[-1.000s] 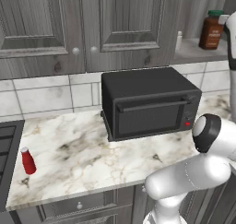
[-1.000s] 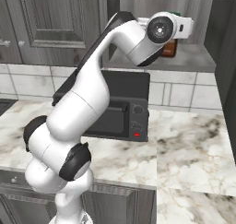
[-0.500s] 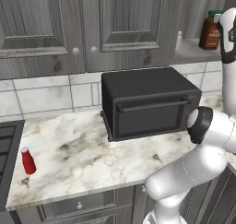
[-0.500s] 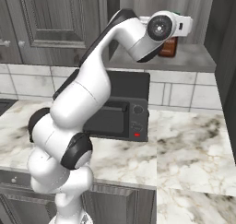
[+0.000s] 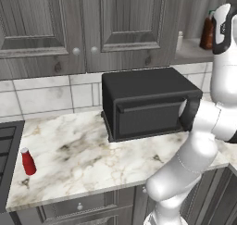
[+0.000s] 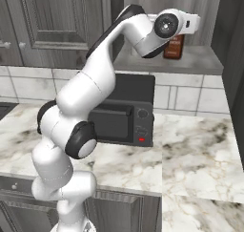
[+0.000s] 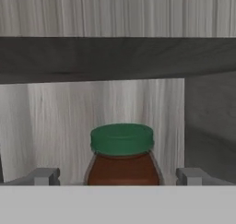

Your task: Collect the paprika, ketchup, and shaker from the cabinet and place them next to the stove.

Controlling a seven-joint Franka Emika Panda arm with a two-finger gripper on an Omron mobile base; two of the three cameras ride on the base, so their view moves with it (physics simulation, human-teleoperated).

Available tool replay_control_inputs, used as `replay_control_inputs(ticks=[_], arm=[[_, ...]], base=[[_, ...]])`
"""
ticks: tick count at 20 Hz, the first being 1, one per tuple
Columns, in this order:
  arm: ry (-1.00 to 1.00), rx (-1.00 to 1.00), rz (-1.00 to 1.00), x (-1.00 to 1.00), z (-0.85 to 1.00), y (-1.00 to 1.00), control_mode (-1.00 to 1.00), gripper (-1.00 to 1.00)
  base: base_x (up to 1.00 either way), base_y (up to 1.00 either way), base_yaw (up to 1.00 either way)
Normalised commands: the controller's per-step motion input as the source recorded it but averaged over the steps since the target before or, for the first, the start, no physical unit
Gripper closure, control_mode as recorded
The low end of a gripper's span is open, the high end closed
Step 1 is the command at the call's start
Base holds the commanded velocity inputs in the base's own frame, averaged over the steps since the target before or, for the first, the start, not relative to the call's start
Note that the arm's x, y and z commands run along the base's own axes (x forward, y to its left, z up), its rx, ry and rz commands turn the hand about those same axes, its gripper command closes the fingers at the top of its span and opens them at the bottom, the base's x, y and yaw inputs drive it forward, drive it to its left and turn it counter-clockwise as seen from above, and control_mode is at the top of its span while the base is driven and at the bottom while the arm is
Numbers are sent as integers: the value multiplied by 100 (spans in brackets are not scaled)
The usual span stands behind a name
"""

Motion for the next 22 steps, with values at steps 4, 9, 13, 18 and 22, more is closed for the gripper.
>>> replay_control_inputs(ticks=[4, 9, 13, 18, 22], arm=[[0, 0, 0, 27, 3, -5, -100, -100], [0, 0, 0, 18, 0, -6, -100, -100], [0, 0, 0, 15, 0, -11, -100, -100], [0, 0, 0, 13, 0, -7, -100, -100], [0, 0, 0, 5, 0, 0, -100, -100]], base=[[0, 0, 0], [0, 0, 0], [0, 0, 0], [0, 0, 0], [0, 0, 0]])
